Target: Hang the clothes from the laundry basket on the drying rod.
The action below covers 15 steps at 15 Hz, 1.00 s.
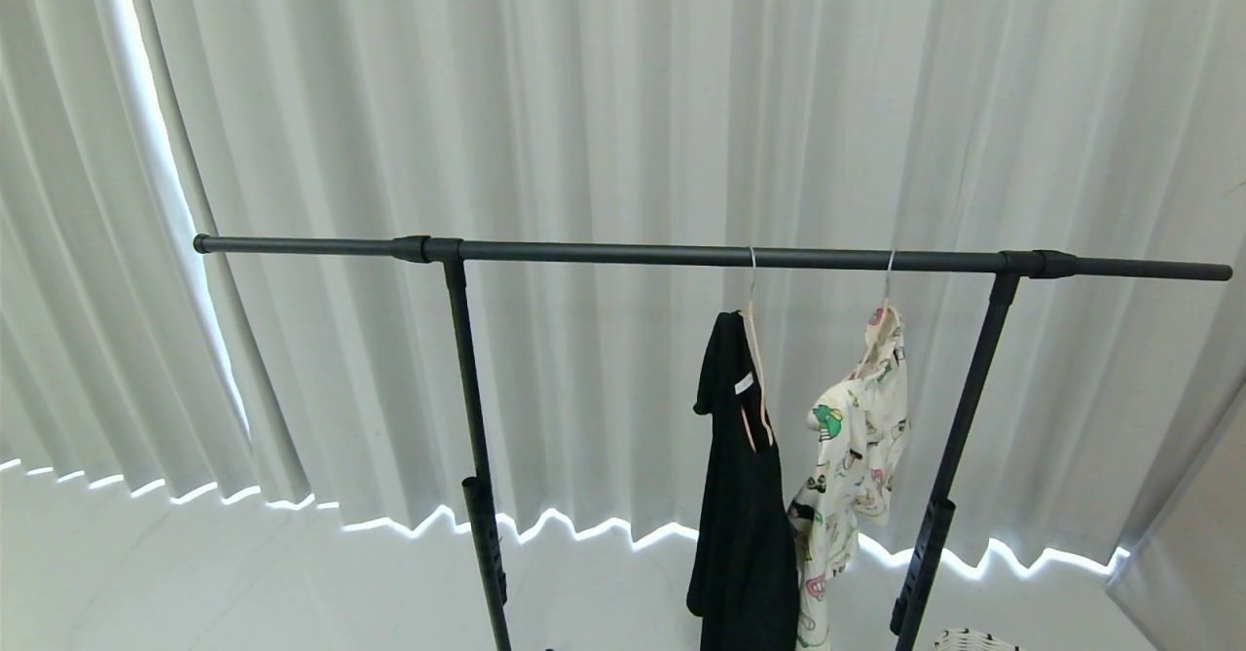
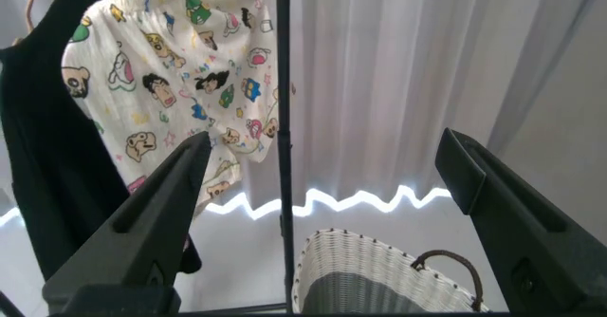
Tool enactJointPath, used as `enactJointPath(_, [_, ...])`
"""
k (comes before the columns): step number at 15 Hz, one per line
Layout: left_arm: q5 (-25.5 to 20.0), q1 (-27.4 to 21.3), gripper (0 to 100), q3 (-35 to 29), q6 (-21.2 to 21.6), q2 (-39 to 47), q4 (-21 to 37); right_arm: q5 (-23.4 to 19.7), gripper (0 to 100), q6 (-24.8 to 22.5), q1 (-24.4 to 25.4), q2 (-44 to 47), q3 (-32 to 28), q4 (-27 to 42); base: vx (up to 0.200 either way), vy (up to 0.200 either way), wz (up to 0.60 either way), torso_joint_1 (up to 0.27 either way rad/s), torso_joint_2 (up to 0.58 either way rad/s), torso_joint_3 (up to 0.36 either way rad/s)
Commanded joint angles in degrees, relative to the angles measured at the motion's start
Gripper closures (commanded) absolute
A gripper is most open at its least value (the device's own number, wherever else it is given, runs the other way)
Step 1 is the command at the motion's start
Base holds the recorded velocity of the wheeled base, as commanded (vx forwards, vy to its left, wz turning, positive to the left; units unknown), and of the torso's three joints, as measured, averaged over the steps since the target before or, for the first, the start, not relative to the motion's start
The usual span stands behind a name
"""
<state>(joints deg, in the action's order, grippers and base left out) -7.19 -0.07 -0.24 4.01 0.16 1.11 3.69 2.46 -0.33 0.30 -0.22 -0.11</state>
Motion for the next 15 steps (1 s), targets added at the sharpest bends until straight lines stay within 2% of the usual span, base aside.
enactJointPath(1, [0.0, 0.0, 0, 0.0, -0.1, -0.1, 0.0, 0.0, 0, 0.2, 0.0, -0.3, 0.0, 0.0, 0.000, 0.000, 0.00, 0.000, 0.00, 0.000])
enactJointPath(15, [0.0, 0.1, 0, 0.1, -0.1, -0.1, -0.1, 0.0, 0, 0.2, 0.0, -0.3, 0.0, 0.0, 0.000, 0.000, 0.00, 0.000, 0.00, 0.000])
